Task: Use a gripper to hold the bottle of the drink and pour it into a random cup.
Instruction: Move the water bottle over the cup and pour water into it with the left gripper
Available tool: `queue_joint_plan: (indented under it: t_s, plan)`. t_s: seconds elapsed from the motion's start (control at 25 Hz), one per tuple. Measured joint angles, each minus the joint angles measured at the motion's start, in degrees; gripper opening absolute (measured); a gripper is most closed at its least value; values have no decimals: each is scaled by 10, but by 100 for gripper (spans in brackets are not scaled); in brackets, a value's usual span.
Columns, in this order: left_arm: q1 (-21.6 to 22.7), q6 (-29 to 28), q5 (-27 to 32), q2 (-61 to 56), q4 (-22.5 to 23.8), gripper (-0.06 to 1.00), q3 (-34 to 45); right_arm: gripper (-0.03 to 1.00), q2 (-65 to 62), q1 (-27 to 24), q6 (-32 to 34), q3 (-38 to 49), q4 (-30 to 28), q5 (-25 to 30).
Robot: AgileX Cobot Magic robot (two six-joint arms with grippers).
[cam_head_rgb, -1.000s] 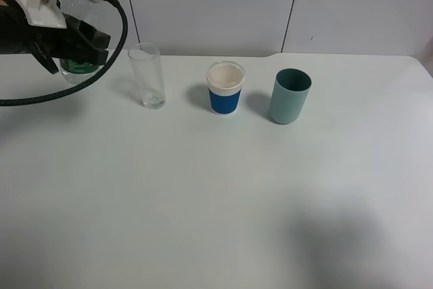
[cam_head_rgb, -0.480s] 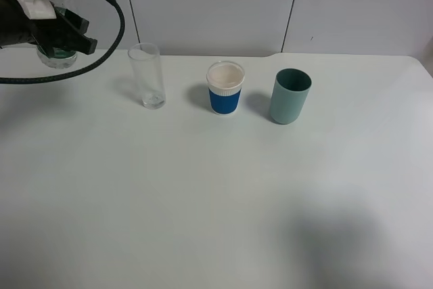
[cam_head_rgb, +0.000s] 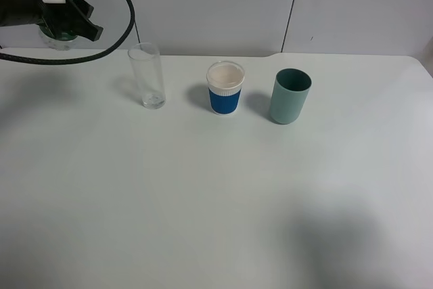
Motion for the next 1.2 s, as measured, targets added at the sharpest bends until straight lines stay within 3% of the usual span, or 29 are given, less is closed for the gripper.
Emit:
queue_joint_plan:
  t_s: [0.2, 0.48, 0.64, 1.2]
  plan:
    - [0, 15, -47, 28, 29, 54, -5, 74, 0, 0, 0, 0, 0, 0]
    - [0, 148, -71, 64, -71, 54, -46, 74, 0, 0, 0, 0, 0, 0]
    - [-7, 206, -84, 80, -94, 54, -52, 74, 0, 0, 0, 0, 0, 0]
    - [-21, 258, -132, 94, -107, 54, -52, 74, 0, 0, 0, 0, 0, 0]
